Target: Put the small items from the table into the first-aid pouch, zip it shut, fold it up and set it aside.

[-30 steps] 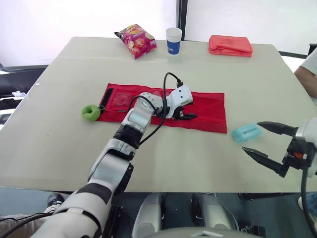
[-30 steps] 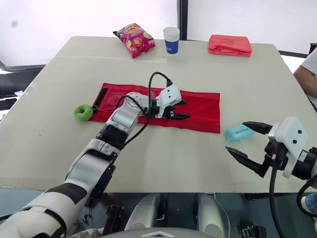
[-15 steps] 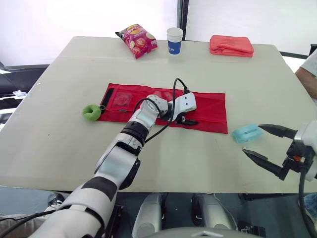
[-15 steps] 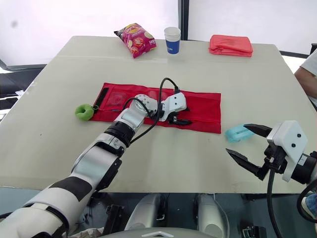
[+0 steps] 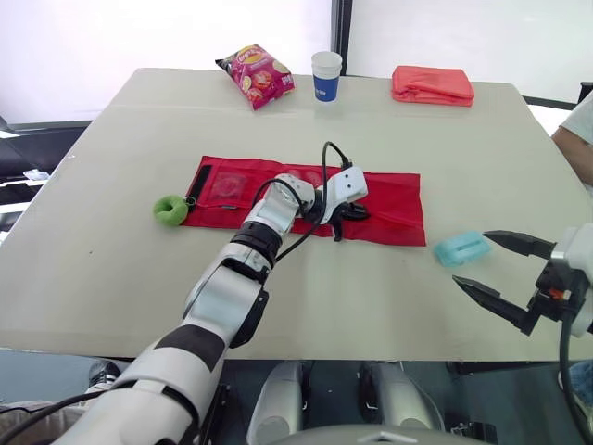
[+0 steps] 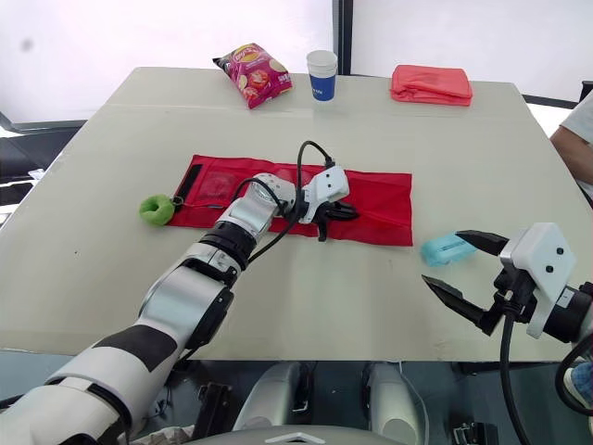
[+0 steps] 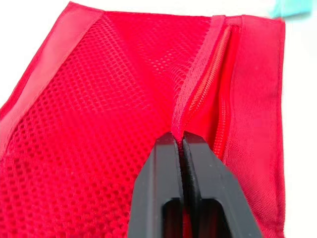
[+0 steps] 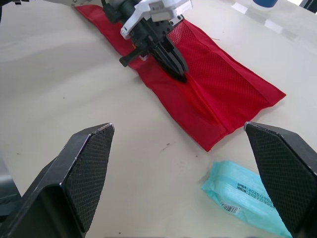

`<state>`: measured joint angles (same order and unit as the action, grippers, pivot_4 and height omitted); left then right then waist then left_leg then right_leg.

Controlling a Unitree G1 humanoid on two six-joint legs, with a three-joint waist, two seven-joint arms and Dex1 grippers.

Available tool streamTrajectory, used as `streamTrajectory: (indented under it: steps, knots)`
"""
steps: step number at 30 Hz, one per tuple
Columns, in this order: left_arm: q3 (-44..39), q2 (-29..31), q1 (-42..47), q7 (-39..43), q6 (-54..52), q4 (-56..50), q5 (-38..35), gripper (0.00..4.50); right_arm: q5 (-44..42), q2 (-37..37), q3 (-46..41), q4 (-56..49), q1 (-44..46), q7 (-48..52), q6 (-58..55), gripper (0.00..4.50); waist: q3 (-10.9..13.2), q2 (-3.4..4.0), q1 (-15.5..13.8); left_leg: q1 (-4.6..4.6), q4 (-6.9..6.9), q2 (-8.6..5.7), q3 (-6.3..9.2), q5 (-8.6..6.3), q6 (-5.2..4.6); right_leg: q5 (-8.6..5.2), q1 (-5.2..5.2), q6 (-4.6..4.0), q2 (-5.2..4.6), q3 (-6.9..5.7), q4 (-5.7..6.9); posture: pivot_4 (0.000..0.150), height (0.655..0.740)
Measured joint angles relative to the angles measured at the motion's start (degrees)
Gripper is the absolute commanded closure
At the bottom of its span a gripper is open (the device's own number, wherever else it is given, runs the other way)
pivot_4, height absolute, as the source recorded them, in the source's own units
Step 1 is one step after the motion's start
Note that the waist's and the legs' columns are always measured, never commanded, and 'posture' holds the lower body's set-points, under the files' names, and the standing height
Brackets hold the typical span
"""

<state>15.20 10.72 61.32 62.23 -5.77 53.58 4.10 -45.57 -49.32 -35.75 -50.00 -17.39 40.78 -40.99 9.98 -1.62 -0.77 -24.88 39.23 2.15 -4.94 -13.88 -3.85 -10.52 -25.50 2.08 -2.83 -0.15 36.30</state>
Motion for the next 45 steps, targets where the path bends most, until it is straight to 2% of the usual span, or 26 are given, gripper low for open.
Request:
streamTrajectory:
  steps: [11,16,20,24,25,29,31,34,38,40,42,43,45]
  knots:
    - [-4.44,4.48,-6.61,1.18,-18.76,-16.49,-6.20,4.44,-7.28,-1.32,-5.53,0.10,2.07,0.46,-0.02,0.00,0.00,0.00,0.04,0.02,0.00,0.01,0.02,0.00,0.00,0.01,0.01,0.01,0.00,0.00,0.03,0.150,0.7400]
    - [-5.15,5.14,-7.77,-0.01,-23.64,-21.20,-7.88,4.44,-3.05,-7.08,-2.93,2.42,2.69,0.38,-0.63,0.00,0.00,0.00,0.01,0.02,0.01,-0.01,0.01,0.00,0.00,0.00,0.01,-0.01,-0.01,0.00,0.03,0.150,0.7400]
    - [-4.77,4.39,-8.37,-1.73,-23.59,-21.55,-7.87,4.44,10.28,-18.20,11.44,10.39,7.45,4.02,3.33,0.00,-0.02,0.01,0.17,0.07,0.03,-0.01,-0.08,0.00,0.00,-0.01,0.00,-0.01,0.00,0.03,0.03,0.150,0.7400]
    - [-3.92,3.11,-8.62,-3.28,-22.51,-21.42,-7.70,4.44,16.43,-21.38,24.18,19.36,18.11,8.97,5.75,0.00,0.00,0.03,0.05,0.02,0.00,-0.03,-0.07,0.00,0.00,0.02,-0.04,-0.06,0.00,0.04,0.02,0.150,0.7400]
    - [-3.92,2.92,-8.72,-3.74,-22.06,-21.27,-7.65,4.44,19.76,-21.66,29.74,23.20,23.24,11.34,7.56,0.00,0.00,0.03,0.08,0.02,0.02,-0.04,-0.07,0.01,0.00,0.02,-0.03,-0.06,0.00,0.04,0.01,0.150,0.7400]
    - [-3.67,1.79,-8.71,-4.78,-20.95,-20.88,-7.64,4.44,31.37,-21.31,43.91,35.90,35.75,18.85,14.28,0.00,0.01,0.05,-0.07,0.00,0.03,-0.06,-0.08,0.01,0.00,0.02,-0.05,-0.06,0.00,0.04,0.00,0.150,0.7400]
    - [-3.56,1.64,-8.69,-5.19,-20.43,-20.48,-7.60,4.44,36.86,-18.88,49.28,43.19,41.91,22.38,18.78,0.00,0.01,0.05,0.07,0.00,0.06,-0.11,-0.18,0.01,0.00,0.05,-0.07,-0.05,0.01,0.08,0.00,0.150,0.7400]
    - [-3.26,0.85,-8.74,-5.80,-19.33,-20.27,-7.59,4.44,43.72,-14.97,54.94,53.94,49.40,26.43,25.39,0.00,0.02,0.08,0.12,0.02,0.06,-0.12,-0.20,0.01,0.01,0.15,-0.07,0.08,0.03,0.08,0.03,0.150,0.7400]
    - [-2.99,0.41,-8.70,-6.23,-17.96,-19.90,-7.52,4.44,47.96,-11.83,57.68,63.40,54.08,31.01,30.28,0.00,0.02,0.08,0.01,0.01,0.05,-0.12,-0.21,0.02,0.02,0.24,-0.07,0.01,0.05,0.07,0.03,0.150,0.7400]
    - [-2.99,0.21,-8.62,-6.42,-17.41,-19.24,-7.50,4.50,48.79,-9.74,57.87,66.77,55.19,32.74,30.76,0.50,0.02,0.08,0.08,0.02,0.06,-0.12,-0.22,0.02,0.02,0.25,-0.07,0.01,0.05,0.08,0.04,0.150,0.7400]
    - [-2.98,0.18,-8.61,-6.54,-17.17,-19.05,-7.48,4.50,48.52,-8.39,57.70,68.68,55.96,34.32,29.89,1.28,0.02,0.09,0.10,0.02,0.07,-0.11,-0.21,0.03,0.03,0.26,-0.07,0.01,0.05,0.08,0.05,0.150,0.7400]
    - [-2.98,0.18,-8.61,-6.57,-17.04,-19.05,-7.48,4.50,48.22,-8.26,57.54,68.61,55.92,34.82,29.25,1.52,0.02,0.09,0.10,0.03,0.07,-0.10,-0.21,0.03,0.03,0.26,-0.07,0.01,0.05,0.08,0.08,0.150,0.7400]
    - [-2.94,0.07,-8.61,-6.69,-16.91,-19.05,-7.49,4.50,46.64,-7.95,55.31,66.43,54.21,35.02,25.85,2.41,0.02,0.09,0.05,0.03,0.07,-0.08,-0.18,0.02,0.03,0.26,-0.07,0.00,0.04,0.07,0.09,0.150,0.7400]
